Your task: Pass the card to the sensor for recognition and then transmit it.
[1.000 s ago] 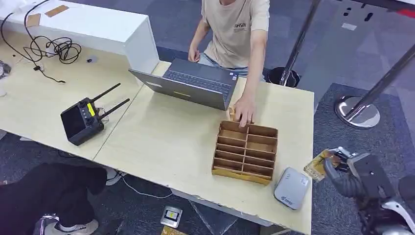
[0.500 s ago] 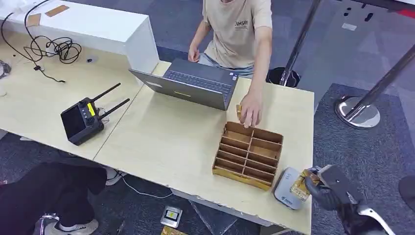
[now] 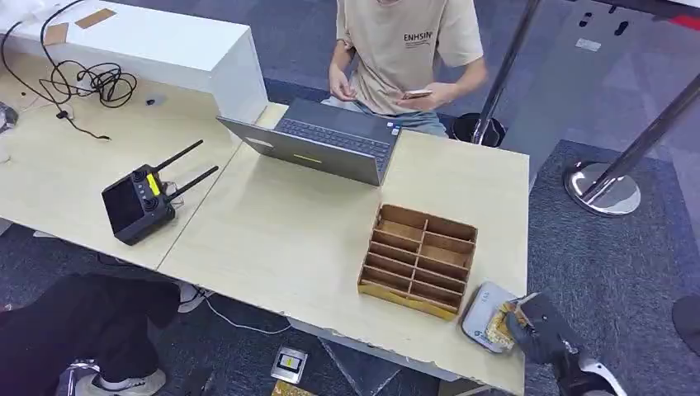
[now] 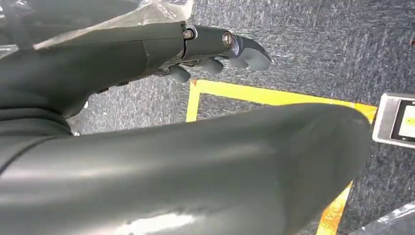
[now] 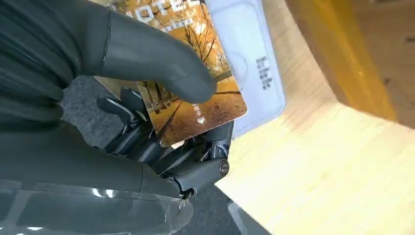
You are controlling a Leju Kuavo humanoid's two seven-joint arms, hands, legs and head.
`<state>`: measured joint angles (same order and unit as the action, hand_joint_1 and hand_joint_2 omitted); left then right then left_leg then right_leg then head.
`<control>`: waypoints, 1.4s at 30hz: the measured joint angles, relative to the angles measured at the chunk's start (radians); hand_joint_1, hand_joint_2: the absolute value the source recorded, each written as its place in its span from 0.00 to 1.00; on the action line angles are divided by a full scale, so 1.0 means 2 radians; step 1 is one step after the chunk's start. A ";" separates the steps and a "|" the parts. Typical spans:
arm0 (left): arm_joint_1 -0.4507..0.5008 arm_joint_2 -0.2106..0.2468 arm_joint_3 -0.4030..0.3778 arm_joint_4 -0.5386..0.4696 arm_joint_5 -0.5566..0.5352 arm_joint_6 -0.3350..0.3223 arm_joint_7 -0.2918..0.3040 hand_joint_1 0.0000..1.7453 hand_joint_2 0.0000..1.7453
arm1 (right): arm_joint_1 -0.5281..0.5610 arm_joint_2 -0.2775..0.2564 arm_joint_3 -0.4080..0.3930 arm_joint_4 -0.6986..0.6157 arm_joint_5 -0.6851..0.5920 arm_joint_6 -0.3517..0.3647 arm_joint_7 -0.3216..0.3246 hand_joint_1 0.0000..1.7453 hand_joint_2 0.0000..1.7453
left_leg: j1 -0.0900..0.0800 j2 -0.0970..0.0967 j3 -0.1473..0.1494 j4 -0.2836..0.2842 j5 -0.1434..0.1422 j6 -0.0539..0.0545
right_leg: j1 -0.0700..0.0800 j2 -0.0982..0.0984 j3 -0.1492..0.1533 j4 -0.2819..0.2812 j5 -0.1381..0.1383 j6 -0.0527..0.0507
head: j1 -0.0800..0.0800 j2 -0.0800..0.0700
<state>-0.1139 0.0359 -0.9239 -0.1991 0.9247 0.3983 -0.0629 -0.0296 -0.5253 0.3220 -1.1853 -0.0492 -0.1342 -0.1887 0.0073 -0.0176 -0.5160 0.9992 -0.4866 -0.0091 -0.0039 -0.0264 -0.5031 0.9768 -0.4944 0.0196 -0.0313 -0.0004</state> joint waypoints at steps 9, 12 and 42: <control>-0.001 -0.003 0.000 0.000 0.003 0.003 0.008 0.00 0.00 | -0.036 0.036 0.004 0.091 0.001 -0.057 -0.068 1.00 1.00 | 0.000 0.000 0.002 0.000 0.000 0.000 | 0.000 0.000 0.002 0.000 0.000 0.000 | 0.000 0.000; 0.000 -0.003 0.000 0.000 0.003 0.004 0.010 0.00 0.00 | -0.044 0.045 0.005 0.110 0.004 -0.071 -0.077 1.00 1.00 | 0.000 0.000 0.003 0.000 0.000 0.000 | 0.000 0.000 0.003 0.000 0.000 0.000 | 0.000 0.000; 0.000 -0.002 0.000 0.000 0.005 0.006 0.017 0.00 0.00 | -0.017 0.054 -0.054 0.005 0.080 -0.128 -0.020 1.00 1.00 | 0.000 0.001 0.005 0.000 0.000 0.001 | 0.000 0.001 0.005 -0.001 0.000 0.001 | 0.000 0.000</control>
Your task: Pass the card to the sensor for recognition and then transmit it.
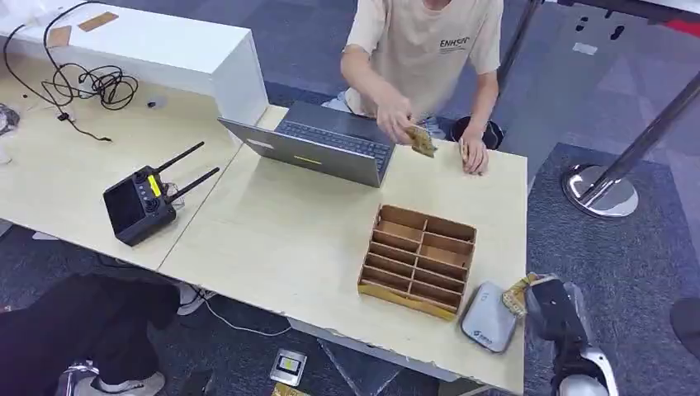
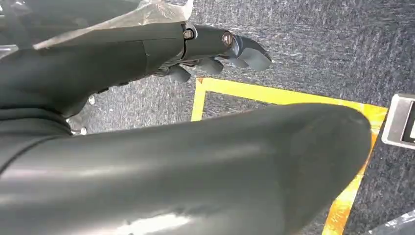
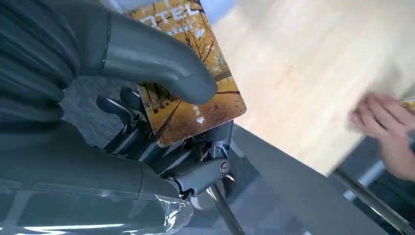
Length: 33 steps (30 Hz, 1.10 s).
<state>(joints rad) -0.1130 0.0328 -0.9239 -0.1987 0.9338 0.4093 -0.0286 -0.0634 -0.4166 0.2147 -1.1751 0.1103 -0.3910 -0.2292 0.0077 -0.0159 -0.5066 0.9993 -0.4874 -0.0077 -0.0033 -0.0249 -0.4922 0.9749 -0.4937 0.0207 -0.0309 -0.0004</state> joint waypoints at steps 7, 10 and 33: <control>0.000 0.000 -0.001 0.000 -0.005 -0.002 0.001 0.00 0.00 | 0.000 0.002 -0.026 -0.091 0.024 -0.010 0.011 1.00 1.00 | 0.000 0.000 -0.001 0.000 0.000 0.000 | 0.000 0.000 -0.001 0.000 0.000 0.000 | 0.000 0.000; 0.000 0.000 -0.001 0.000 -0.009 -0.004 0.001 0.00 0.00 | -0.004 0.003 -0.035 -0.125 0.030 -0.013 0.013 1.00 1.00 | 0.000 0.000 -0.002 0.000 0.000 0.000 | 0.000 0.000 -0.001 0.000 0.000 0.000 | 0.000 0.000; -0.003 0.002 -0.017 0.000 -0.034 -0.015 0.010 0.00 0.00 | -0.142 0.037 0.009 -0.295 0.217 -0.050 0.085 1.00 1.00 | 0.000 0.000 -0.002 0.000 0.000 0.000 | 0.000 0.000 -0.002 0.001 0.000 0.000 | 0.000 0.000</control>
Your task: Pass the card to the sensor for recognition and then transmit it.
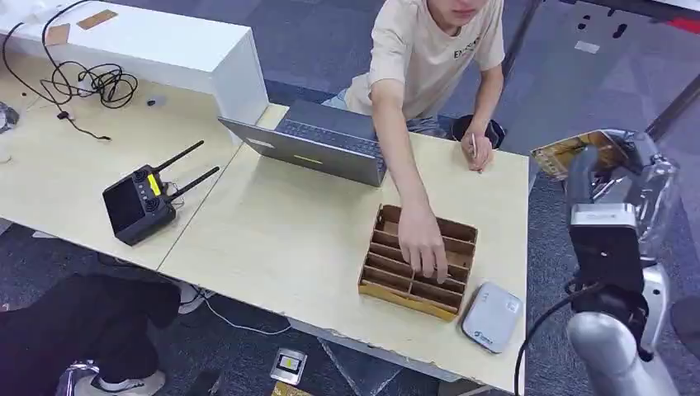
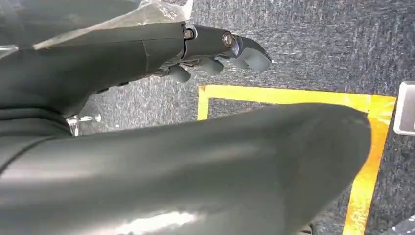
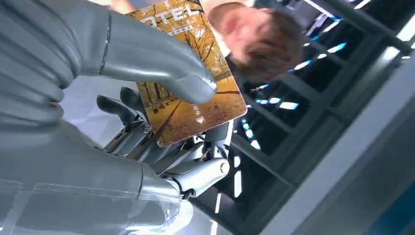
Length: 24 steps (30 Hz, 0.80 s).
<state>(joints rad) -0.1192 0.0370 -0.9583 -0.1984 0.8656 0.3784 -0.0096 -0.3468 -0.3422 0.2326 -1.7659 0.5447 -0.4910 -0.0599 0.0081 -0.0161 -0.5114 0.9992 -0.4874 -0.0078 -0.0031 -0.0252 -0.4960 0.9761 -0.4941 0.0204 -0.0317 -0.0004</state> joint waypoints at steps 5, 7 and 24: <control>-0.001 0.000 -0.003 0.000 -0.002 -0.001 0.000 0.00 0.00 | -0.026 0.012 0.029 0.001 0.003 0.005 0.000 1.00 1.00 | 0.000 0.000 0.000 0.000 0.000 0.000 | 0.000 0.000 0.000 0.000 0.000 0.000 | 0.000 0.000; -0.001 0.001 -0.006 0.000 -0.003 -0.001 0.001 0.00 0.00 | -0.032 0.016 0.039 0.001 0.004 0.005 -0.001 1.00 1.00 | 0.000 0.000 0.000 0.000 0.000 0.000 | 0.000 0.000 0.000 0.000 0.000 0.000 | 0.000 0.000; -0.003 0.002 -0.023 0.000 -0.018 -0.005 -0.007 0.00 0.00 | -0.109 0.046 0.123 0.082 0.188 -0.018 0.020 1.00 1.00 | 0.000 0.000 0.000 0.000 0.000 0.000 | 0.000 0.000 0.000 0.000 0.000 0.000 | 0.000 0.000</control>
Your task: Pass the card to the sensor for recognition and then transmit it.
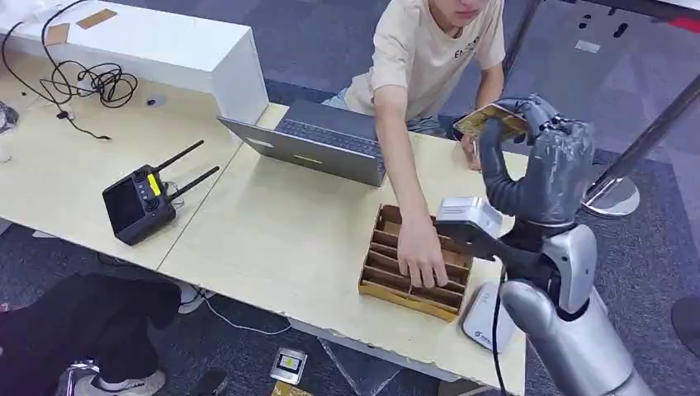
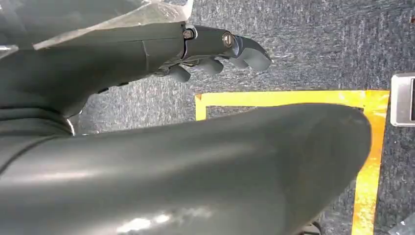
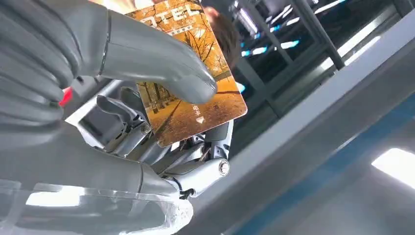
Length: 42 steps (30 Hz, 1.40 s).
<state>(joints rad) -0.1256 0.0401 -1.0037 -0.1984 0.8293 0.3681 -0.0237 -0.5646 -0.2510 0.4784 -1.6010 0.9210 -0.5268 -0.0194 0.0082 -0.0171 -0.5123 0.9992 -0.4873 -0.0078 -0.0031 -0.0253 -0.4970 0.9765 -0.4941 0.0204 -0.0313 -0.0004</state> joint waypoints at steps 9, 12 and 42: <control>-0.006 0.000 -0.004 0.000 -0.002 -0.002 0.000 0.00 0.00 | -0.034 0.012 0.031 0.075 0.083 -0.046 0.014 1.00 1.00 | 0.000 0.000 0.000 0.000 0.000 0.000 | 0.000 0.000 0.000 0.000 0.000 0.000 | 0.000 0.000; -0.008 -0.001 -0.007 0.000 -0.003 -0.002 0.000 0.00 0.00 | -0.042 0.015 0.037 0.095 0.112 -0.060 0.021 1.00 1.00 | 0.000 0.000 0.000 0.000 0.000 0.000 | 0.000 0.000 0.000 0.000 0.000 0.000 | 0.000 0.000; -0.015 -0.003 -0.027 0.000 -0.012 -0.001 0.002 0.00 0.00 | -0.093 0.051 0.057 0.228 0.216 -0.082 0.025 1.00 1.00 | 0.000 0.000 0.000 0.000 0.000 0.000 | 0.000 0.000 0.000 0.000 0.000 0.000 | 0.000 0.000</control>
<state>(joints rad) -0.1558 0.0332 -1.0575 -0.1984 0.8049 0.3655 -0.0206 -0.7507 -0.1495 0.5924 -1.1445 1.3527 -0.6905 0.0313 0.0082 -0.0173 -0.5127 0.9993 -0.4874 -0.0078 -0.0030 -0.0255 -0.4979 0.9765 -0.4942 0.0204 -0.0309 -0.0004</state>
